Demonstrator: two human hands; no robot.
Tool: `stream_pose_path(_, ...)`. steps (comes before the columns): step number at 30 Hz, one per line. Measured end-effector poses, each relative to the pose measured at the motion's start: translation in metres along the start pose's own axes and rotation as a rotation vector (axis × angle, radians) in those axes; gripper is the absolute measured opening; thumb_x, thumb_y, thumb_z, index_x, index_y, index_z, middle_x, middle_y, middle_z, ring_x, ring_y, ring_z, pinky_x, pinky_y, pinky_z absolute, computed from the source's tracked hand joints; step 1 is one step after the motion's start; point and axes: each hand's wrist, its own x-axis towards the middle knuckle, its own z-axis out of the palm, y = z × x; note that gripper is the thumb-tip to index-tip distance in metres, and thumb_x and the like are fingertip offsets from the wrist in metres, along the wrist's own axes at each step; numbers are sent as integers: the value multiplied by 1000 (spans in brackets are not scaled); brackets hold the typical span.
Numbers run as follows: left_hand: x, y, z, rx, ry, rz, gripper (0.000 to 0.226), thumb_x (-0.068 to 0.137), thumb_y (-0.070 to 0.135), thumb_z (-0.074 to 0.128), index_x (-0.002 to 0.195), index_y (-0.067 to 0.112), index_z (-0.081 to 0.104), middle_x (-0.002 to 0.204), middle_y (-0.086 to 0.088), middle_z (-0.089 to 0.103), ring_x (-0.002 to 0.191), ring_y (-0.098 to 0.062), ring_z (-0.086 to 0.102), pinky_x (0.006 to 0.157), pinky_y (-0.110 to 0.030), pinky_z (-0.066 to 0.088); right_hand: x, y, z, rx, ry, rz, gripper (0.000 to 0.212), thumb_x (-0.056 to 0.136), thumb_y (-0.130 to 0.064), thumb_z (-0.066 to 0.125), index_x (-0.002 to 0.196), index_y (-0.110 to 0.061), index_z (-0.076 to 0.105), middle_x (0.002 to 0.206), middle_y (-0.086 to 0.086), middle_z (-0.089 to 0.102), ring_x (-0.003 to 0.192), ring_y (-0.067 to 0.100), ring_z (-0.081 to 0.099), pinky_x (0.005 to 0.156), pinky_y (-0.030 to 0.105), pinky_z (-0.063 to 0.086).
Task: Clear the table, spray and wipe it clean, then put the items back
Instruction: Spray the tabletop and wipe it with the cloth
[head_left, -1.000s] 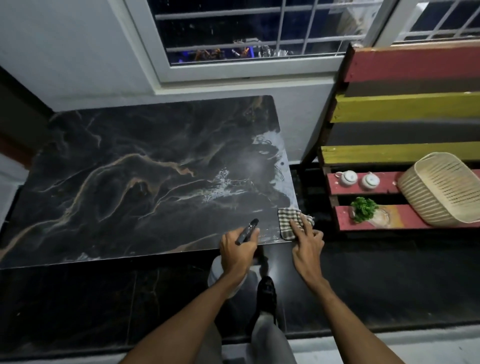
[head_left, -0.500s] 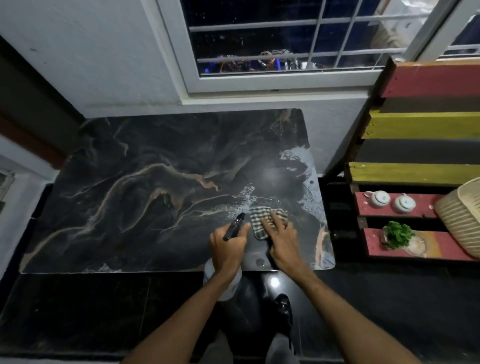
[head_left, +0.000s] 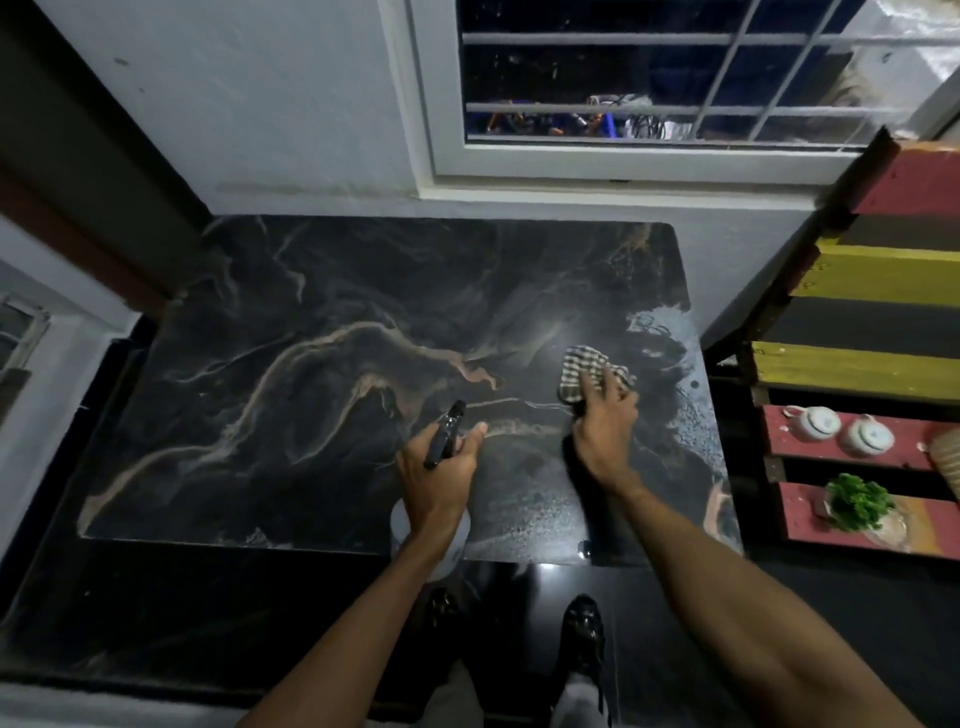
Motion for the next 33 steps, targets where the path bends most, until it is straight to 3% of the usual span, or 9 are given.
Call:
stream_pose_path(5,-12,7,15,3,-28,34,42,80,24,86,57,8,54,52,0,55,51,-21,55,54,-33,44,-95,-5,17,-50,-252,-572,72,85,-6,49,151,-33,35,163,2,22,113,28,41,91,42,40)
stream_pose_path(6,-19,11,20,-3,-38,33,42,80,24,86,57,8,55,52,0,55,52,-22,55,54,-32,44,-91,12,7,-69,-240,-545,73,83,-6,50,150,-34,37,163,1,23,110,28,41,89,42,39)
stream_pose_path(10,-54,25,34,-12,-89,17,44,81,28,85,59,8,53,51,2,54,50,-17,52,55,-31,43,-86,71,-32,7,-11,132,80,69,1,49,145,-24,46,160,10,25,124,45,36,104,52,34)
stream_pose_path(15,-97,33,52,39,-142,23,43,82,28,84,58,12,52,50,8,51,49,-5,50,54,-25,36,-192,67,-18,-25,-253,-433,80,76,-7,52,151,-33,36,163,2,22,117,30,43,94,42,42)
stream_pose_path(18,-118,40,64,37,-176,13,42,83,25,83,58,14,51,50,8,50,52,-4,54,51,-11,33,-186,125,-42,27,-105,-84,84,71,2,51,146,-34,44,161,0,27,121,30,43,95,40,41)
stream_pose_path(21,-138,46,75,46,-209,-13,43,83,30,82,58,18,50,51,5,52,49,-8,51,53,-21,37,-183,150,-68,35,-9,265,86,66,8,53,144,-29,48,161,4,26,112,32,41,84,34,34)
stream_pose_path(26,-165,57,95,61,-270,2,46,84,33,81,56,25,46,52,9,50,60,-20,57,63,-30,39,-209,145,-56,-20,-218,-167,93,69,2,50,151,-39,33,165,-3,15,128,31,36,94,37,40)
stream_pose_path(29,-168,58,106,71,-282,-27,45,84,38,80,55,30,46,56,12,52,75,-34,61,71,-40,49,-192,159,-67,20,-153,-8,90,66,5,51,146,-35,43,162,-1,24,119,27,41,91,37,41)
stream_pose_path(33,-156,65,119,74,-290,-54,42,82,41,80,56,28,50,57,10,57,72,-29,63,71,-38,50,-169,146,-65,17,-97,72,77,75,5,52,142,-33,49,160,-1,28,119,27,39,97,36,39)
